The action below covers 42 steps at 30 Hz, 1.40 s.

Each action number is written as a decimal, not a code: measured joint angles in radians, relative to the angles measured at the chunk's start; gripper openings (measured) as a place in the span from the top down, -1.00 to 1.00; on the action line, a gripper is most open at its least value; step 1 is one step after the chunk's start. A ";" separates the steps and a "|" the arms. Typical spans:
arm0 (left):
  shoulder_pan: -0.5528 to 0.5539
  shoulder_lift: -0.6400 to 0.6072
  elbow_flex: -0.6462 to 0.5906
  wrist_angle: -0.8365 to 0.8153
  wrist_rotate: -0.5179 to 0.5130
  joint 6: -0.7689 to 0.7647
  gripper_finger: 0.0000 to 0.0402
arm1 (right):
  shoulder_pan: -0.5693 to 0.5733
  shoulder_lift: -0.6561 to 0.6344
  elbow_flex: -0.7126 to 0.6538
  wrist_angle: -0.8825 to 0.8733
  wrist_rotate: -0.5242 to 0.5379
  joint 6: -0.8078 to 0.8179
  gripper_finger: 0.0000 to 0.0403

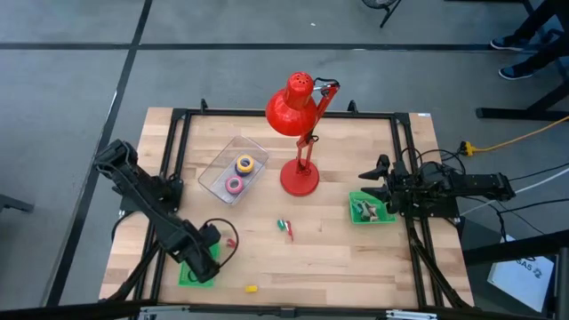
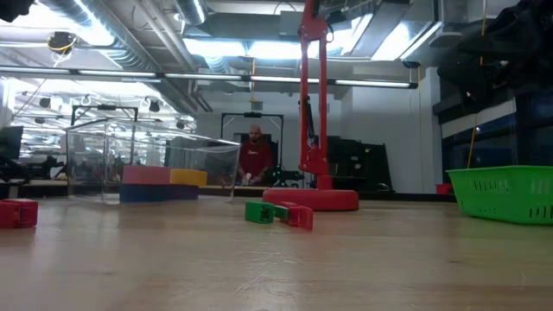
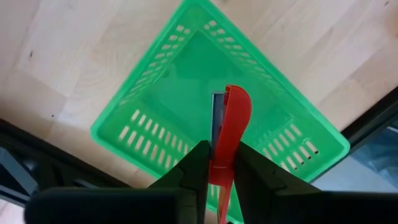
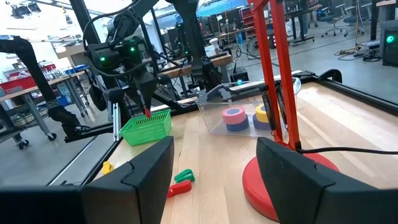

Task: Pick and place Stapler, Stapler remover, tape
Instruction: Put the bottom right red stapler into the bottom green basket, then put the bottom red stapler into the bottom green basket

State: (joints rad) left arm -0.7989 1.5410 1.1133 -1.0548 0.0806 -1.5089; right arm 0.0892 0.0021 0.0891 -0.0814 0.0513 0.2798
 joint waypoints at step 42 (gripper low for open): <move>0.128 -0.149 0.000 0.023 -0.199 0.326 0.35 | 0.000 0.000 0.000 0.000 0.000 0.000 -0.15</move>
State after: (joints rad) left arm -0.6706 1.3922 1.1133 -1.0316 -0.1182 -1.1828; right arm 0.0891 0.0021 0.0891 -0.0814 0.0513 0.2802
